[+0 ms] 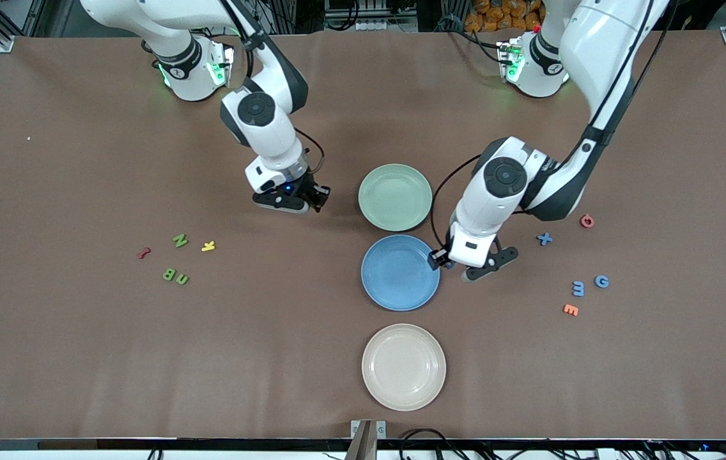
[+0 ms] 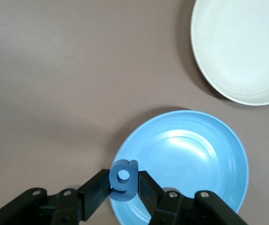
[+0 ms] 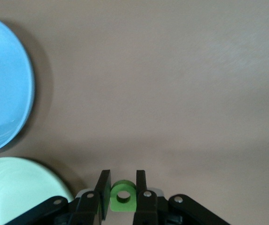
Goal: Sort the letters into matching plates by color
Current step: 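Carry both letters over the green and blue plates with both grippers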
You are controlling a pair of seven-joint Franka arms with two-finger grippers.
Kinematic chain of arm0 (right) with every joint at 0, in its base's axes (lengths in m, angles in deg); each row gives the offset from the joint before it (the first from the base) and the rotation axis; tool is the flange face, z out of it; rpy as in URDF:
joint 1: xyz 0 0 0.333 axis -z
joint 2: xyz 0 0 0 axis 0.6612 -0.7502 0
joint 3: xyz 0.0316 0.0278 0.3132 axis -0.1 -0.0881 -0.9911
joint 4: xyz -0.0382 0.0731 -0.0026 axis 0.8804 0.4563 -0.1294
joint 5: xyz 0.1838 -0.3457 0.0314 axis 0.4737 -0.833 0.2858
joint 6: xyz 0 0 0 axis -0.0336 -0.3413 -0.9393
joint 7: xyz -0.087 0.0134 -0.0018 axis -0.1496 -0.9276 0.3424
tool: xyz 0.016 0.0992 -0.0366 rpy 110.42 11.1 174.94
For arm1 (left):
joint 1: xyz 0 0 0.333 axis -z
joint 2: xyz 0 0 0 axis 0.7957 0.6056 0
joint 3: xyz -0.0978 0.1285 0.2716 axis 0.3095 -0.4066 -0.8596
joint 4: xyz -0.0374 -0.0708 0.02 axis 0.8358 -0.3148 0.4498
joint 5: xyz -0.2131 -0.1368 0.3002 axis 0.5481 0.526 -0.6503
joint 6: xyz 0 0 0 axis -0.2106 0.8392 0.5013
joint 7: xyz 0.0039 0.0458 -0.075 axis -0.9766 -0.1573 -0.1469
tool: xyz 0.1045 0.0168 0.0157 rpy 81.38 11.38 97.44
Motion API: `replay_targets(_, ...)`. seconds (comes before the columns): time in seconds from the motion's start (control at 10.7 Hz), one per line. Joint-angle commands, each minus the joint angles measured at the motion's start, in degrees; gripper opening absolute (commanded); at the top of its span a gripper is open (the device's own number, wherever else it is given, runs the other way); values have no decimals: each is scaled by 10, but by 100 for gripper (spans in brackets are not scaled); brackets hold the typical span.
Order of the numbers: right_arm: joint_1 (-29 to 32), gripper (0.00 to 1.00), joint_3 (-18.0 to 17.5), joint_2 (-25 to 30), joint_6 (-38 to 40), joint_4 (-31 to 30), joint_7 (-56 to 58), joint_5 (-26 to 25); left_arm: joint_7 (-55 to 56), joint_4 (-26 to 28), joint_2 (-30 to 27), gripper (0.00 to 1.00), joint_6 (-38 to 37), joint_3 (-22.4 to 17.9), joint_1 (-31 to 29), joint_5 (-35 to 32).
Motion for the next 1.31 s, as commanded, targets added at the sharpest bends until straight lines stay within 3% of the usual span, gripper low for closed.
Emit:
replay_targets(0.0, -40, 0, 6, -53, 8, 68, -73, -2, 11, -65, 54, 0, -8, -2, 20, -4)
replay_targets(0.19, -58, 0, 6, -64, 8, 85, -107, -2, 0, -65, 55, 0, -8, -2, 21, -6)
replay_targets(0.28, -70, 0, 6, -72, 9, 93, -127, -2, -7, -65, 55, 23, -7, -2, 21, -7)
replay_targets(0.47, -89, 0, 6, -90, 9, 113, -160, -2, -16, -66, 53, 93, -8, -3, 22, -12)
replay_targets(0.56, -100, 0, 6, -103, 9, 128, -188, -2, -12, -66, 49, 100, -8, -3, 32, -13)
replay_targets(0.75, -112, 0, 6, -120, 9, 149, -229, -2, -9, -65, 46, 100, -21, -9, 49, -14)
replay_targets(1.03, -130, 0, 4, -140, 9, 176, -293, -2, -24, -61, 37, 100, -37, -11, 23, -25)
replay_targets(1.12, -133, 9, 3, -140, 9, 178, -301, -2, -52, -60, 34, 100, -50, -10, 9, -46)
replay_targets(1.22, -133, 60, 2, -140, 9, 178, -302, -1, -95, -60, 30, 100, -65, -10, -2, -59)
